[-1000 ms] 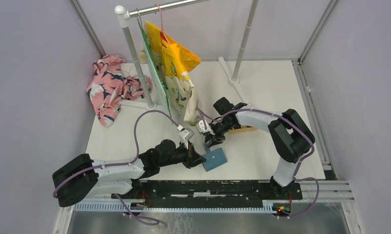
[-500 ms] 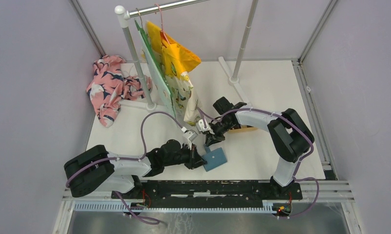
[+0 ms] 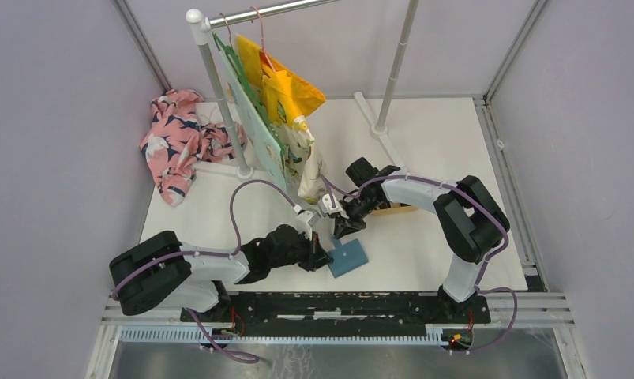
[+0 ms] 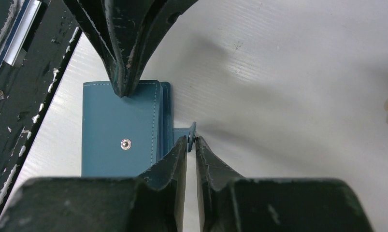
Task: Put the credit cards into the card holder
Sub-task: Close the card holder at the center of the board.
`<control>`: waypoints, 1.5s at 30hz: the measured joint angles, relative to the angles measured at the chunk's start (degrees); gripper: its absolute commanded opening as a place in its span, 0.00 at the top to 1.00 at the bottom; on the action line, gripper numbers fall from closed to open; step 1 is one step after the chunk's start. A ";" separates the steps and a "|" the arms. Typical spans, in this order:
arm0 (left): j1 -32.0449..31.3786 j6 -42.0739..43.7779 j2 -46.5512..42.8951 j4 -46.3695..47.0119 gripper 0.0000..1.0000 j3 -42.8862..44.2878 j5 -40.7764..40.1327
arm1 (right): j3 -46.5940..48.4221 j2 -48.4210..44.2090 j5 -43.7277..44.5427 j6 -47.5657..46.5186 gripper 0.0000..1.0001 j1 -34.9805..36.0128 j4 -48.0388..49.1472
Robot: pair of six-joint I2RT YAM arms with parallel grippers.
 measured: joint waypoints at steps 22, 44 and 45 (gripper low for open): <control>0.00 -0.13 2.25 -0.92 0.98 1.68 -0.17 | 0.00 -0.48 -0.85 0.33 0.80 0.02 -0.35; 0.00 -0.15 2.54 -1.07 0.98 1.97 -0.46 | 0.11 -1.33 -0.52 0.68 0.92 0.00 -0.48; 0.00 -0.13 2.54 -1.09 0.98 1.99 -0.48 | 0.11 -1.33 -0.52 0.68 0.96 0.00 -0.52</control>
